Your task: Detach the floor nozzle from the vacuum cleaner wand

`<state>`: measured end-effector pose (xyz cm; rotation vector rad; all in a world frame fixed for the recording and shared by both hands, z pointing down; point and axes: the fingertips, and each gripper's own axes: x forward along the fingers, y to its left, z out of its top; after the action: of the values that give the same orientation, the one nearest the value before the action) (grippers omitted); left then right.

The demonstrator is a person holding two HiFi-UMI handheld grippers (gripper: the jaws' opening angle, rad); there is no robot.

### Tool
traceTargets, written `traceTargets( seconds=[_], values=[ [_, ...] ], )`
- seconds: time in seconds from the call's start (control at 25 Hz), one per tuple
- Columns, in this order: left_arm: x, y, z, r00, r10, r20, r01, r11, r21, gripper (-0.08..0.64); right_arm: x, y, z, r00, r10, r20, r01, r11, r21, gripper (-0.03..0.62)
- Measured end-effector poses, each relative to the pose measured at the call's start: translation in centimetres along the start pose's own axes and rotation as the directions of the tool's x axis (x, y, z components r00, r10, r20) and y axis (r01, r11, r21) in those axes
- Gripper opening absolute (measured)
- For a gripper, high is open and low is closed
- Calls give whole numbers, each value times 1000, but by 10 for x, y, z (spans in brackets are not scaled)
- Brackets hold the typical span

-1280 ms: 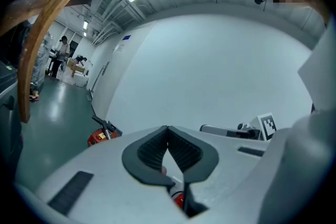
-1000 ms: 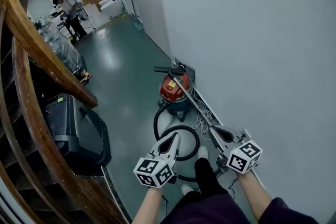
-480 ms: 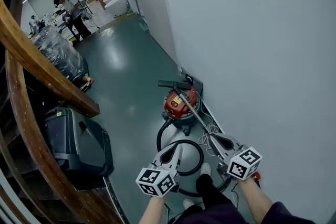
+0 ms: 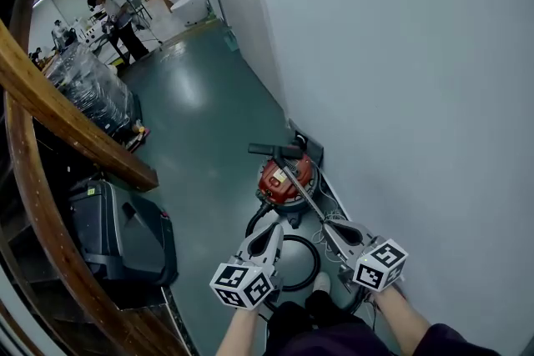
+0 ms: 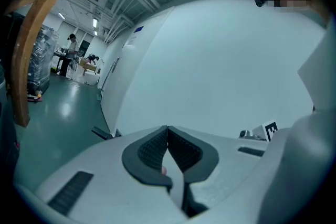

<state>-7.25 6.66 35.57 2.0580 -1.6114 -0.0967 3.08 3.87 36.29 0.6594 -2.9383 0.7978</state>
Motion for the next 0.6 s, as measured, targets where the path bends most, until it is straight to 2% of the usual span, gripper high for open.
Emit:
traceTargets(
  seconds=[0.6],
  values=[
    [43, 11, 16, 1000, 30, -8, -29, 1000, 6, 6, 21, -45, 15, 1000, 10, -5, -10, 1000, 30, 17]
  ],
)
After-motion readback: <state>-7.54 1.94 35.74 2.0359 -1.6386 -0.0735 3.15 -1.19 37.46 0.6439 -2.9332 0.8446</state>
